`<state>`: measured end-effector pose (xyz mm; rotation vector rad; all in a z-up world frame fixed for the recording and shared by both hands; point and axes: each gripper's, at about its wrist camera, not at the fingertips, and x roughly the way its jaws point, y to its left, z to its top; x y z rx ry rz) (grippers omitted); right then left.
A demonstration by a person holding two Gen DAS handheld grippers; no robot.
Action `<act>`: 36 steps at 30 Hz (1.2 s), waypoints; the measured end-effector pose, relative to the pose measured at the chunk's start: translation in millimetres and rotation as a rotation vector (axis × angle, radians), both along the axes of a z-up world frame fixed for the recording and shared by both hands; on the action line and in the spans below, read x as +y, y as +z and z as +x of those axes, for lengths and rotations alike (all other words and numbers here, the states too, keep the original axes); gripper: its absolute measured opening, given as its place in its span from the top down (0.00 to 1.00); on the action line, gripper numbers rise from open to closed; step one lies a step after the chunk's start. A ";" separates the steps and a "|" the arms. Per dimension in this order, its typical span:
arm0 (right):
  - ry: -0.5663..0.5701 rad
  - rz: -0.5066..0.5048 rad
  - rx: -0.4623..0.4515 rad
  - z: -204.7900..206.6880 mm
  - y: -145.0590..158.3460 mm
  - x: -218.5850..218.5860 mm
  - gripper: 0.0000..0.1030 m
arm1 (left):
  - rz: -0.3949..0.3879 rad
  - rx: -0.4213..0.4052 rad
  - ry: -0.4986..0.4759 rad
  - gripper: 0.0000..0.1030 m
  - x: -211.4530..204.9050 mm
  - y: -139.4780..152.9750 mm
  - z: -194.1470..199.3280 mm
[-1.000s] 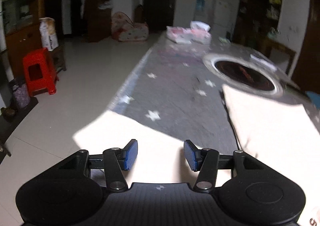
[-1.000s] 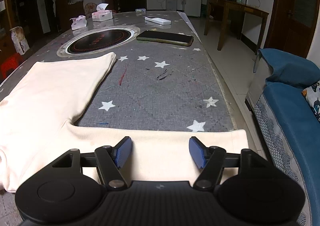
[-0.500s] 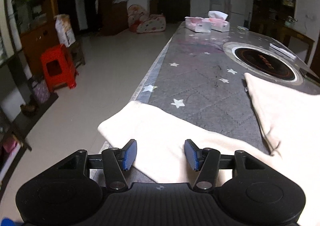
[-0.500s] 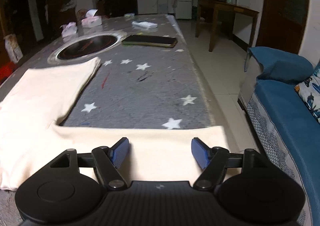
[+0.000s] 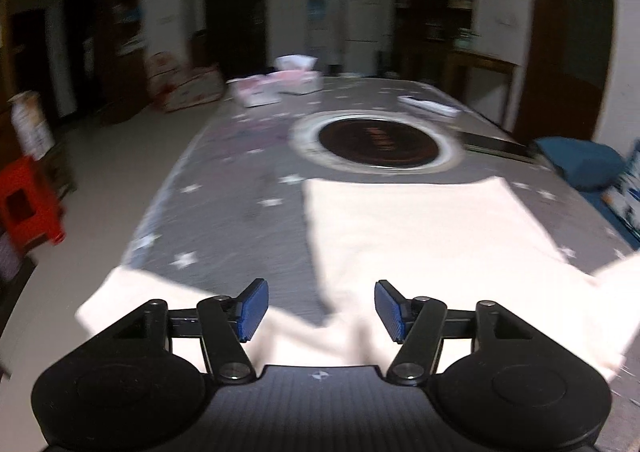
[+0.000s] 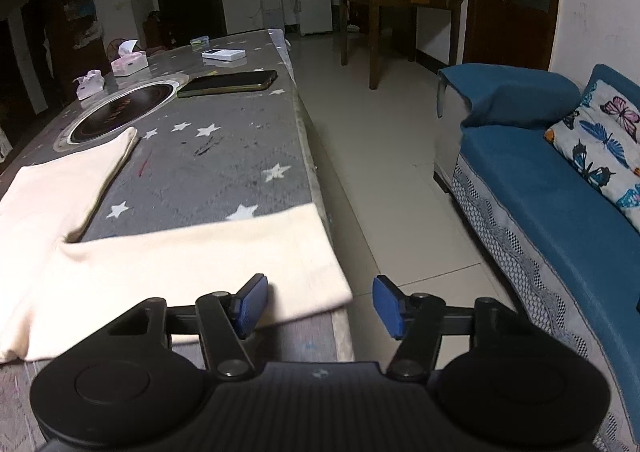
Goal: Fold clothes
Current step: 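Grasp the sweatshirt side with the right gripper and fold it over the body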
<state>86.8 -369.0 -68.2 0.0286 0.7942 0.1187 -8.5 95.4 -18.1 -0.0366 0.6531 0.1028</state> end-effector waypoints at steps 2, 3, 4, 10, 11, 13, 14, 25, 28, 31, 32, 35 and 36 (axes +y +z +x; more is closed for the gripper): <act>-0.005 0.017 -0.002 -2.0 -0.3 -1.9 0.51 | 0.004 0.002 -0.049 0.37 -15.7 0.2 2.2; -0.008 0.026 -0.003 -3.0 -0.4 -2.9 0.52 | 0.007 0.003 -0.074 0.37 -23.6 0.1 3.2; -0.009 0.032 -0.005 -3.7 -0.5 -3.3 0.57 | 0.009 0.004 -0.098 0.37 -31.5 0.0 4.2; -0.003 0.045 -0.013 -5.0 2.2 0.0 0.79 | 0.008 0.024 -0.204 0.35 -63.9 -9.0 7.3; -0.002 0.051 -0.014 -4.9 2.7 -0.3 0.83 | 0.008 0.033 -0.219 0.35 -69.3 -11.7 8.0; 0.001 0.066 -0.015 -4.9 3.8 -0.4 0.86 | 0.010 0.047 -0.254 0.35 -80.0 -17.2 8.1; 0.003 0.075 -0.018 -5.0 4.7 -0.4 0.89 | 0.011 0.053 -0.272 0.35 -85.7 -19.7 7.7; 0.118 0.171 -0.118 4.7 60.7 26.2 0.92 | 0.030 0.064 -0.464 0.34 -139.9 -34.4 1.4; 0.188 0.186 -0.152 9.6 82.4 47.8 0.92 | 0.030 0.076 -0.524 0.34 -154.2 -41.4 -0.7; 0.264 0.192 -0.182 14.1 101.5 74.9 0.92 | 0.036 0.091 -0.577 0.34 -165.7 -49.0 -5.3; 0.291 0.192 -0.190 15.1 107.0 85.1 0.92 | 0.036 0.093 -0.591 0.34 -167.9 -50.6 -7.4; 0.372 0.191 -0.205 16.8 118.8 116.8 0.92 | 0.029 0.074 -0.587 0.34 -161.2 -46.5 -15.7; 0.398 0.190 -0.210 17.3 122.4 127.4 0.92 | 0.023 0.065 -0.572 0.34 -155.0 -43.4 -17.8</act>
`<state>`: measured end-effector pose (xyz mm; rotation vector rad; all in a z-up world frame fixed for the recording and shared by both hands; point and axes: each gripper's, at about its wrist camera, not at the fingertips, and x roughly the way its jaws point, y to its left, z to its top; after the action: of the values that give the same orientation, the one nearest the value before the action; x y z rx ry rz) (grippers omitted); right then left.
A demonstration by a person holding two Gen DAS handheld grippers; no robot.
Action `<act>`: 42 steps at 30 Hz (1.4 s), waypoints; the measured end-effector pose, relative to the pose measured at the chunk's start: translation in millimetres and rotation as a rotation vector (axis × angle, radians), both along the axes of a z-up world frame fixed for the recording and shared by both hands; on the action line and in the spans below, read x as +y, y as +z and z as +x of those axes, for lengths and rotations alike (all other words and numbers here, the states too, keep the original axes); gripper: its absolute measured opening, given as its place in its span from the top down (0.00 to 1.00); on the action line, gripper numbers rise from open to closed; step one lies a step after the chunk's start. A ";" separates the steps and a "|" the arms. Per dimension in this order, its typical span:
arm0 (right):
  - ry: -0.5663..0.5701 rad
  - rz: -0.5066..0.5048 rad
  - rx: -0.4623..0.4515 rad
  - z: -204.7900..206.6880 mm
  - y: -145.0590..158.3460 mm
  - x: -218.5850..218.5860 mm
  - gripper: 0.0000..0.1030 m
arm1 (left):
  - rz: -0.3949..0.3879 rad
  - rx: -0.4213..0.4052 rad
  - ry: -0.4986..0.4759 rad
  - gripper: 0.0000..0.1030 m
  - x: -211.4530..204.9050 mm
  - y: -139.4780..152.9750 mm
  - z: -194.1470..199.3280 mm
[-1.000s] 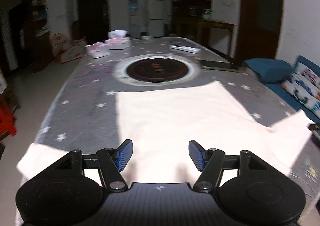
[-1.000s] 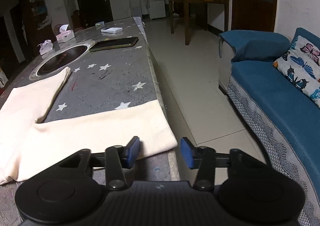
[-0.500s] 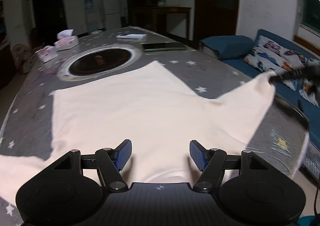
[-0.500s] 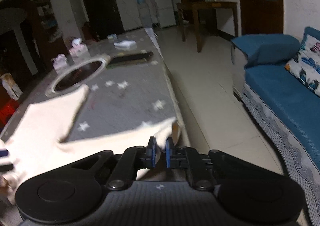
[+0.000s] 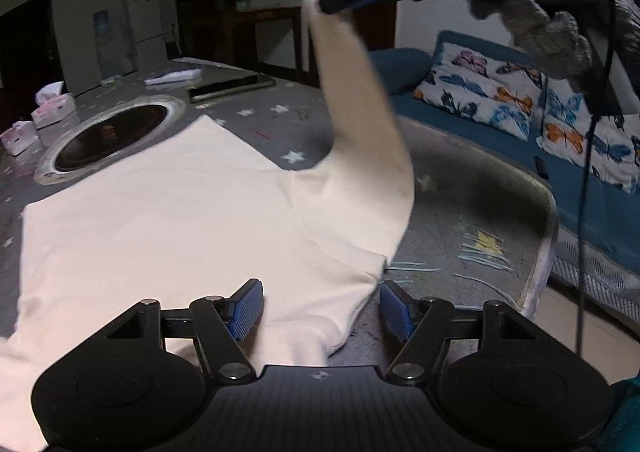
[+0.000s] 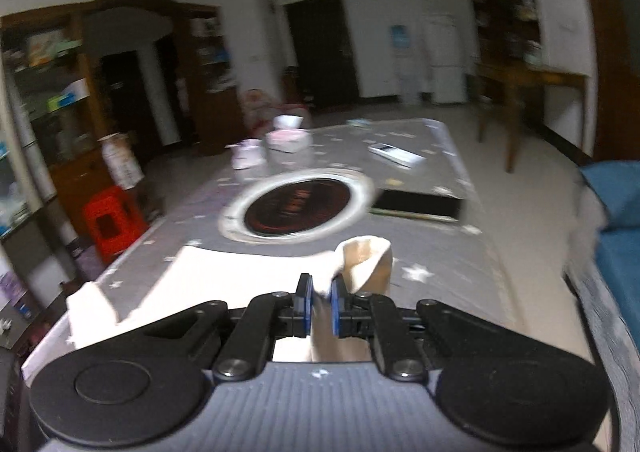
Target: Fold clothes
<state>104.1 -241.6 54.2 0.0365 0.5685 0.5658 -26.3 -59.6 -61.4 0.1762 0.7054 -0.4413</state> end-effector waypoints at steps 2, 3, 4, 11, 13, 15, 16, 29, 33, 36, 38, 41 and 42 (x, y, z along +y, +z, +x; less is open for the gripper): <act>0.062 -0.002 -0.006 0.5 5.0 25.9 0.92 | -0.016 -0.014 0.031 0.34 12.4 6.2 -4.1; 0.092 -0.004 -0.007 0.1 6.1 38.5 0.92 | -0.023 -0.019 0.051 0.33 19.7 8.8 -6.1; 0.119 -0.008 -0.009 -0.6 6.4 50.3 0.92 | -0.029 -0.023 0.074 0.33 27.8 11.1 -7.9; 0.310 -0.051 0.014 -11.7 -7.3 133.8 0.92 | -0.048 -0.024 0.223 0.32 77.4 14.7 -21.1; 0.352 -0.068 0.035 -14.6 -16.4 153.4 0.92 | -0.052 -0.015 0.254 0.32 87.7 13.5 -24.8; 0.389 -0.084 0.056 -18.2 -26.2 169.7 0.92 | -0.054 -0.006 0.279 0.32 95.4 12.5 -27.2; 0.406 -0.091 0.066 -19.9 -30.6 177.1 0.92 | -0.054 -0.001 0.290 0.32 98.6 11.3 -27.6; 0.457 -0.124 0.080 -18.1 -33.3 183.3 0.77 | -0.060 0.002 0.358 0.32 117.3 10.3 -22.0; 0.396 -0.185 0.069 -10.1 -32.3 151.2 0.77 | -0.081 -0.017 0.367 0.34 116.6 14.6 -13.9; 0.345 -0.249 0.077 -4.1 -38.1 123.1 0.77 | -0.092 -0.020 0.353 0.40 114.2 14.3 -5.7; 0.311 -0.278 0.094 -0.5 -43.6 105.4 0.77 | -0.094 -0.012 0.347 0.43 112.4 11.9 -0.3; 0.269 -0.306 0.125 3.6 -53.2 83.2 0.77 | -0.101 0.006 0.346 0.45 111.2 7.1 7.2; 0.261 -0.308 0.135 3.7 -57.0 78.4 0.77 | -0.103 0.016 0.349 0.49 111.6 5.0 8.8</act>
<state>107.8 -163.1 -2.8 -0.2960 0.7937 0.7267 -17.5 52.0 -56.4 -0.0483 0.7104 -0.1444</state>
